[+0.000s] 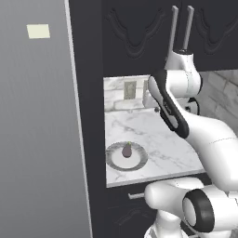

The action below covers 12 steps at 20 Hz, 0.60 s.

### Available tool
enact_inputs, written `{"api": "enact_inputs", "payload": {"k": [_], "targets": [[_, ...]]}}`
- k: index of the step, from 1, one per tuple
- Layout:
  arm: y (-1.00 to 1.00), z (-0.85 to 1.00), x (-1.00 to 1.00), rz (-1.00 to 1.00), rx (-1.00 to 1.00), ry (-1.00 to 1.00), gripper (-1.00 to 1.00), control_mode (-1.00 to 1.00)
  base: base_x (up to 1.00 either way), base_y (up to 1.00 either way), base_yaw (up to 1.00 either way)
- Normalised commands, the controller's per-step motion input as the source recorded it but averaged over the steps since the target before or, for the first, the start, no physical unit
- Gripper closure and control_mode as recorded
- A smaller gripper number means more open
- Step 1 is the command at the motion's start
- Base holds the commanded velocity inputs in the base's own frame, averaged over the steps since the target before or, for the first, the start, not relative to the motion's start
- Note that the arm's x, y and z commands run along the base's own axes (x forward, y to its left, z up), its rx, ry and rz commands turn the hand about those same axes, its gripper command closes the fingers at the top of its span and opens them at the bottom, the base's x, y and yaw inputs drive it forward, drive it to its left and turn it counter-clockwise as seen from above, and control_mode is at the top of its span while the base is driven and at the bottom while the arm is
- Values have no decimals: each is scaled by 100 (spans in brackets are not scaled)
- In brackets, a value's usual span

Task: Place the eggplant on the bottom rack of the oven.

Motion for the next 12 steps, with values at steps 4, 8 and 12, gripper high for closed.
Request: {"api": "enact_inputs", "payload": {"k": [4,8,12], "targets": [[4,-5,-24,0,0,0,-100,-100,0,0,0],[51,-69,-31,-3,0,0,-100,-100,0,0,0],[52,-96,-6,-1,3,0,-100,-100,0,0,0]]}}
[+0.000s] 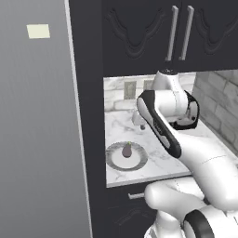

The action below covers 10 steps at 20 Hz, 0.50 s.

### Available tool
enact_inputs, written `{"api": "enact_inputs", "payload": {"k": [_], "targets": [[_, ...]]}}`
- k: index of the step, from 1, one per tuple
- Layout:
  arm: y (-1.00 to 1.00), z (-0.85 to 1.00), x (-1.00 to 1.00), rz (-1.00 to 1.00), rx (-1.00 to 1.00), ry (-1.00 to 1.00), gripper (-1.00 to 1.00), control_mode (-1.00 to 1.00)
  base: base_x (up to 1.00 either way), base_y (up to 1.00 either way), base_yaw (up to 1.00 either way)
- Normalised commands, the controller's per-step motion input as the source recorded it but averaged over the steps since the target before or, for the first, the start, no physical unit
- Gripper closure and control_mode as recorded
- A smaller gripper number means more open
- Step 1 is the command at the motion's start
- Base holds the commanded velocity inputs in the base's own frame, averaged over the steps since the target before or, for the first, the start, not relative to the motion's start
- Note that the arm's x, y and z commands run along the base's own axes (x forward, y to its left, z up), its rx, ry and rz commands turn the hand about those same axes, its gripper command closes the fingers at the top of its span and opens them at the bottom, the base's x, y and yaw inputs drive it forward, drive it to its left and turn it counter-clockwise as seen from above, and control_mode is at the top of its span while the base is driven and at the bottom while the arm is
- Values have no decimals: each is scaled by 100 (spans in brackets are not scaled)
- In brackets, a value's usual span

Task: Place the eggplant on the bottom rack of the oven.

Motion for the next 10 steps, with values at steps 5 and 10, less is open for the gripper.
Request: {"api": "enact_inputs", "payload": {"k": [5,10], "targets": [[46,-84,18,0,2,4,-100,-100,0,0,0],[57,-75,45,-10,1,11,-100,-100,0,0,0]]}}
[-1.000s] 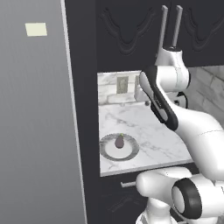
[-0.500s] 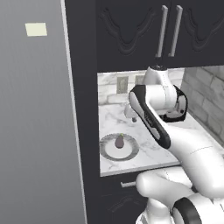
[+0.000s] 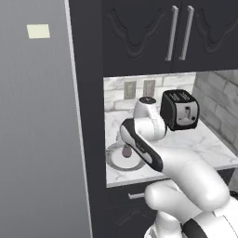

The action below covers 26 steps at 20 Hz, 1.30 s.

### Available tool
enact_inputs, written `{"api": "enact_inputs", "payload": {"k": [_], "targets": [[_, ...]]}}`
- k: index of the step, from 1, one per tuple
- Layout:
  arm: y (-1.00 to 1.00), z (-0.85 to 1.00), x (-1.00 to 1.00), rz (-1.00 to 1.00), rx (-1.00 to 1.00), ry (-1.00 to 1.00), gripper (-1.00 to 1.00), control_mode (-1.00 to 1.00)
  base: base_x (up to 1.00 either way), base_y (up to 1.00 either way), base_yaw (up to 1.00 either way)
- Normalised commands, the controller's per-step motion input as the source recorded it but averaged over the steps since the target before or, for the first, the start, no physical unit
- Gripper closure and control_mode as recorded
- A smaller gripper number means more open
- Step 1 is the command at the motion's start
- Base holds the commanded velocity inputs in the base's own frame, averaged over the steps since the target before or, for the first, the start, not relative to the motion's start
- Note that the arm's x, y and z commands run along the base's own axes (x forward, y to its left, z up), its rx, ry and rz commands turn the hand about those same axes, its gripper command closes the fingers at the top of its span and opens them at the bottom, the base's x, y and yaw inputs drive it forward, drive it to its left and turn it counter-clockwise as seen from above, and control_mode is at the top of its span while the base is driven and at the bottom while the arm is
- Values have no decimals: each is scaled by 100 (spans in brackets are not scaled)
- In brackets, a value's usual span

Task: Place the eggplant on the bottom rack of the oven.

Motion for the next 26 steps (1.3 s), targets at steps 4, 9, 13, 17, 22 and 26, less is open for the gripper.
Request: {"api": "enact_inputs", "payload": {"k": [4,9,13,17,22,26], "targets": [[1,-57,41,-12,4,6,-100,-100,0,0,0],[-2,-39,49,-6,1,1,-100,-100,0,0,0],[0,-34,57,0,0,0,-100,-100,0,0,0],[0,-28,42,0,0,0,-100,-100,0,0,0],[16,-34,28,0,0,0,-100,-100,0,0,0],[11,-40,8,0,0,0,-100,-100,0,0,0]]}}
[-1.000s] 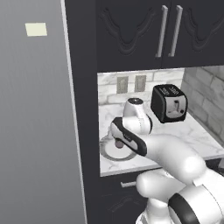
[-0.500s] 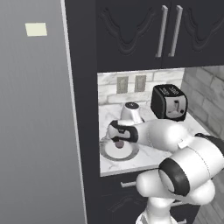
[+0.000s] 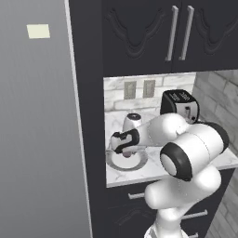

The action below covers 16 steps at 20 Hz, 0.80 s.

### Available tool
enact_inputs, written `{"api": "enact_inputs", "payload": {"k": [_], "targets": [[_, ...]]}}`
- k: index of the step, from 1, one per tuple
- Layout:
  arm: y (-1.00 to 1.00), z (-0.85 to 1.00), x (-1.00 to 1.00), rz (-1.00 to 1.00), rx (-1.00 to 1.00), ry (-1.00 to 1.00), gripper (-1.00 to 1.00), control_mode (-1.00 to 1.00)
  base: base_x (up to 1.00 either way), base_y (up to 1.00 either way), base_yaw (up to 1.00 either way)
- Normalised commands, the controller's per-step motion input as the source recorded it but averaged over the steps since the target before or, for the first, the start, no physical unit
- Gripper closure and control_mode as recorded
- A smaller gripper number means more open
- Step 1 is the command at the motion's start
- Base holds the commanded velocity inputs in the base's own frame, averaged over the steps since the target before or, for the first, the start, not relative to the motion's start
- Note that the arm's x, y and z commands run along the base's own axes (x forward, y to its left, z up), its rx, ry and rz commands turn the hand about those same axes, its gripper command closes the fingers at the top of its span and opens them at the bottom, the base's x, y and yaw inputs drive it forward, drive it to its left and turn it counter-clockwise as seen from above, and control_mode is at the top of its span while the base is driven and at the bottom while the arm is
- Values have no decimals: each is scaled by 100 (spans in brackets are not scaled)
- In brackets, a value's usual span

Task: Place the eggplant on the bottom rack of the oven.

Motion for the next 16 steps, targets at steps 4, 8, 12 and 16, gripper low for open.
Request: {"api": "enact_inputs", "payload": {"k": [4,8,12,16], "targets": [[0,-43,0,0,-1,0,-100,-100,0,0,0],[0,-21,0,0,0,0,100,-100,0,0,0],[0,-11,0,0,0,0,100,-100,0,0,0],[-9,0,0,0,0,-1,100,-100,0,0,0]]}}
